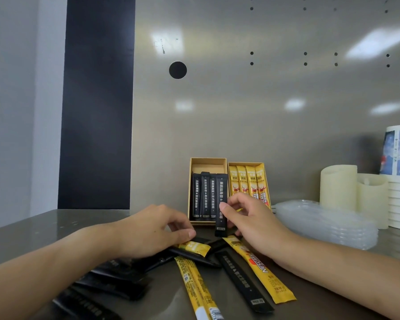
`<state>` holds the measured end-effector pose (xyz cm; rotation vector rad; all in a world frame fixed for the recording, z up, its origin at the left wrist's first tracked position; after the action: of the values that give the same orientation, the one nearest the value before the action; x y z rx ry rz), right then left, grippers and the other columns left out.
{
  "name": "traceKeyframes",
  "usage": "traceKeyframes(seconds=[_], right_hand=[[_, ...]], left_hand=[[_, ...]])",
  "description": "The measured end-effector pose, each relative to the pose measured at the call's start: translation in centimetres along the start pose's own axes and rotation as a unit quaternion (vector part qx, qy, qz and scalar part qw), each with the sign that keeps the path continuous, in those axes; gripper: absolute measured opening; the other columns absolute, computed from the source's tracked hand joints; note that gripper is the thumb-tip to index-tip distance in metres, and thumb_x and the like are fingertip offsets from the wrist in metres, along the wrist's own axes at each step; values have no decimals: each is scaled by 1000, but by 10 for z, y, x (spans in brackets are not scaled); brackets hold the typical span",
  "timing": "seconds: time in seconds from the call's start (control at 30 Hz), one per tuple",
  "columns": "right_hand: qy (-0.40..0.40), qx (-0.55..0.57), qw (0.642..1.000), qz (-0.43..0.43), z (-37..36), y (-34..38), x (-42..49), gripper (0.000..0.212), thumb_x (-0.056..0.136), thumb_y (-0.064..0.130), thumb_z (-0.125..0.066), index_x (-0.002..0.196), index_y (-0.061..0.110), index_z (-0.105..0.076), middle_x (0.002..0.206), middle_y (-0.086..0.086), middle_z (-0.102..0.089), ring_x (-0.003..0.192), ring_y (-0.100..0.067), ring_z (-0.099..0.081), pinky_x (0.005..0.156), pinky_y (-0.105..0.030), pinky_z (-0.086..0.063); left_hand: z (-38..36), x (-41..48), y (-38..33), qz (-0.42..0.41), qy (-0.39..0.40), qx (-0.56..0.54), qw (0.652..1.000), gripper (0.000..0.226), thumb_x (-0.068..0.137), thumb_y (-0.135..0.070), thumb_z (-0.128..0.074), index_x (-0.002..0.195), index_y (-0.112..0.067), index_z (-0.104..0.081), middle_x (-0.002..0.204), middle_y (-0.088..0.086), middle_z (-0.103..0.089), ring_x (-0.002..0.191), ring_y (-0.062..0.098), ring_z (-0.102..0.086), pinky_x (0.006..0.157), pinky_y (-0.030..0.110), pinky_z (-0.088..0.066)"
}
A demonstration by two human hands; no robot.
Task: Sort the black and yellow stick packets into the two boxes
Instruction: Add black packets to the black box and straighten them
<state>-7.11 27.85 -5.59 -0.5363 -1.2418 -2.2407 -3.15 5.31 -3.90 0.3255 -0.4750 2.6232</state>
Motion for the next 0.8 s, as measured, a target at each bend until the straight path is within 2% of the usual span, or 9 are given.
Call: traceKeyframes(seconds=[0.17,0.33,0.5,0.7,0.8], right_hand=[[-13,-8,1000,1,0,-1,1,16,100,38,-56,109,26,-62,100,10,-66,84,-5,-68,77,-22,-57],[-39,-3,999,-2,3,-4,3,9,99,34,-60,104,28,-63,99,10,-66,86,-8,-69,72,-22,-60],[-31,-13,999,0,3,-4,3,14,98,35,-62,107,26,-66,99,10,-69,83,-5,-70,73,-22,-60],[-40,-32,999,11,4,-4,4,16,96,37,-65,106,25,-67,99,8,-71,90,-8,-70,86,-37,-61],[-54,-34,998,14,6,-4,7,14,96,37,-65,104,26,-68,101,9,-71,93,-9,-69,88,-41,-60]], left_hand=[[0,1,0,-1,4,7,1000,27,99,-49,-53,113,-36,-71,103,-20,-71,90,-9,-61,77,12,-43],[-2,1,1,-3,4,10,1000,27,99,-50,-52,112,-36,-71,102,-18,-71,90,-5,-62,77,15,-45],[-2,0,0,-10,-3,21,1000,28,99,-49,-52,112,-34,-72,102,-18,-71,91,-6,-62,79,15,-47],[-1,0,-2,-15,-5,27,1000,28,100,-47,-52,112,-33,-72,102,-18,-71,89,-6,-62,80,15,-49],[0,-1,-1,-11,-4,32,999,28,100,-48,-52,111,-33,-72,104,-16,-71,94,-3,-63,86,21,-53]])
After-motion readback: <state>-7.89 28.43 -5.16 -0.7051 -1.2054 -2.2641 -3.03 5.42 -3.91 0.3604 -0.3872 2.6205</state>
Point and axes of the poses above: each hand's wrist, its own x-axis towards the middle knuckle, its own z-axis out of the back of the hand, y = z × x, the point moved 1 cm from there along x, towards the middle knuckle
